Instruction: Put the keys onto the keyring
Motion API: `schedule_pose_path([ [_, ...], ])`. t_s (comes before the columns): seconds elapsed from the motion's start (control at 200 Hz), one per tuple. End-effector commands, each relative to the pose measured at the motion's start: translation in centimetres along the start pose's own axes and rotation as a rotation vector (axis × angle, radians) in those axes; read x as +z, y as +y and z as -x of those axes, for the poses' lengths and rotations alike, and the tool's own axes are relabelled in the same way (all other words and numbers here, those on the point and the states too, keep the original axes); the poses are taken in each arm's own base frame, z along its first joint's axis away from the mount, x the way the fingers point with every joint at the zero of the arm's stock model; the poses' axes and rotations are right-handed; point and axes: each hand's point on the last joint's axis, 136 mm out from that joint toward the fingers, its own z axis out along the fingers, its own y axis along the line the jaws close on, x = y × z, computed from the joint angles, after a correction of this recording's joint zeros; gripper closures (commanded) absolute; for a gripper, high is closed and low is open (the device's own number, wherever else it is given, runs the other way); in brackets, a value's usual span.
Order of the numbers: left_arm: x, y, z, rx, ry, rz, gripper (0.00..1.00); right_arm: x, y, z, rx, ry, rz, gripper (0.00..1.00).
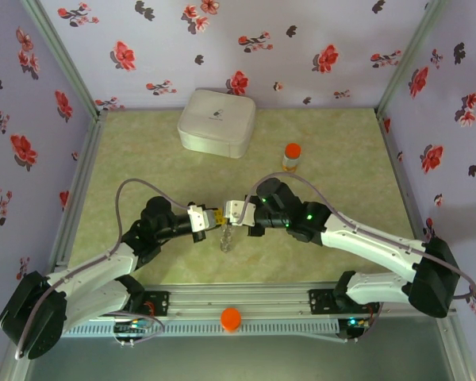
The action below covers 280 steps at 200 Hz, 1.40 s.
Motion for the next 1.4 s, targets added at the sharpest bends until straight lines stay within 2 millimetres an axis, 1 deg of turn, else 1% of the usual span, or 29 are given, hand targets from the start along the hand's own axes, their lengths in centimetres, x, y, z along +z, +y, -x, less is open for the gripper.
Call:
schedule_pose_path([
  [0.0,0.1,0.3,2.0,0.043,-0.065,-0.001,0.87,-0.2,0.1,2.0,0.027,-0.069,0.034,1.00],
  [0.035,0.1,0.3,1.9,0.040,-0.062,-0.003,0.85,-0.2,0.1,2.1,0.030,-0.074,0.034,1.00],
  [0.145,0.1,0.2,1.7,0.037,-0.049,-0.010,0.85,-0.2,0.3,2.3,0.029,-0.082,0.035,1.00],
  [0.31,0.2,0.1,1.6,0.035,-0.040,-0.016,0.89,-0.2,0.5,2.6,0.032,-0.097,0.042,1.00],
  [0.345,0.2,0.1,1.5,0.031,-0.035,-0.017,0.91,-0.2,0.5,2.7,0.032,-0.102,0.042,1.00],
  [0.435,0.2,0.1,1.6,0.033,-0.037,-0.020,1.00,-0.2,0.8,2.9,0.030,-0.109,0.050,1.00],
  [0.49,0.2,0.2,1.6,0.036,-0.038,-0.019,1.00,0.0,1.0,2.7,0.022,-0.098,0.053,1.00],
  [0.545,0.1,0.2,1.7,0.040,-0.039,-0.015,1.00,0.0,0.7,2.5,0.022,-0.091,0.030,1.00],
  [0.595,0.1,0.2,1.7,0.043,-0.039,-0.011,1.00,-0.3,0.1,2.2,0.032,-0.088,-0.011,0.83],
  [0.615,0.1,0.3,1.7,0.046,-0.039,-0.009,1.00,-0.5,-0.1,2.1,0.035,-0.091,-0.028,0.78],
  [0.7,0.0,0.4,1.6,0.047,-0.037,0.005,1.00,-1.5,-1.1,1.3,0.073,-0.107,-0.103,0.69],
  [0.79,0.0,0.7,1.6,0.044,-0.035,0.019,1.00,-2.7,-3.0,-0.4,0.226,-0.124,-0.211,0.63],
  [0.845,0.0,0.8,1.6,0.042,-0.035,0.028,1.00,-3.4,-4.6,-1.8,0.343,-0.111,-0.325,0.57],
  [0.875,0.0,0.9,1.6,0.040,-0.036,0.034,1.00,-3.9,-5.7,-2.8,0.414,-0.086,-0.405,0.55],
  [0.945,0.0,1.0,1.5,0.039,-0.035,0.042,1.00,-5.1,-8.1,-5.8,0.636,-0.010,-0.606,0.56],
  [0.985,0.0,1.1,1.5,0.037,-0.033,0.046,1.00,-5.8,-8.9,-7.8,0.762,0.035,-0.712,0.56],
  [1.065,0.0,1.1,1.4,0.035,-0.030,0.050,1.00,-5.9,-8.7,-10.9,0.927,0.120,-0.807,0.56],
  [1.145,0.0,1.2,1.3,0.035,-0.028,0.054,1.00,-5.0,-7.7,-13.1,1.051,0.199,-0.825,0.57],
  [1.19,0.0,1.2,1.3,0.034,-0.026,0.054,1.00,-4.0,-7.0,-13.9,1.104,0.245,-0.804,0.57],
  [1.29,0.0,1.2,1.1,0.030,-0.021,0.056,1.00,-1.3,-5.7,-14.5,1.162,0.345,-0.710,0.57],
  [1.305,0.0,1.2,1.1,0.031,-0.021,0.057,1.00,-1.2,-5.8,-14.4,1.166,0.359,-0.709,0.58],
  [1.365,0.0,1.2,1.0,0.031,-0.019,0.059,1.00,-0.6,-5.7,-15.7,1.187,0.472,-0.726,0.61],
  [1.395,0.0,1.2,1.0,0.032,-0.019,0.060,1.00,0.1,-5.5,-16.1,1.195,0.512,-0.707,0.61],
])
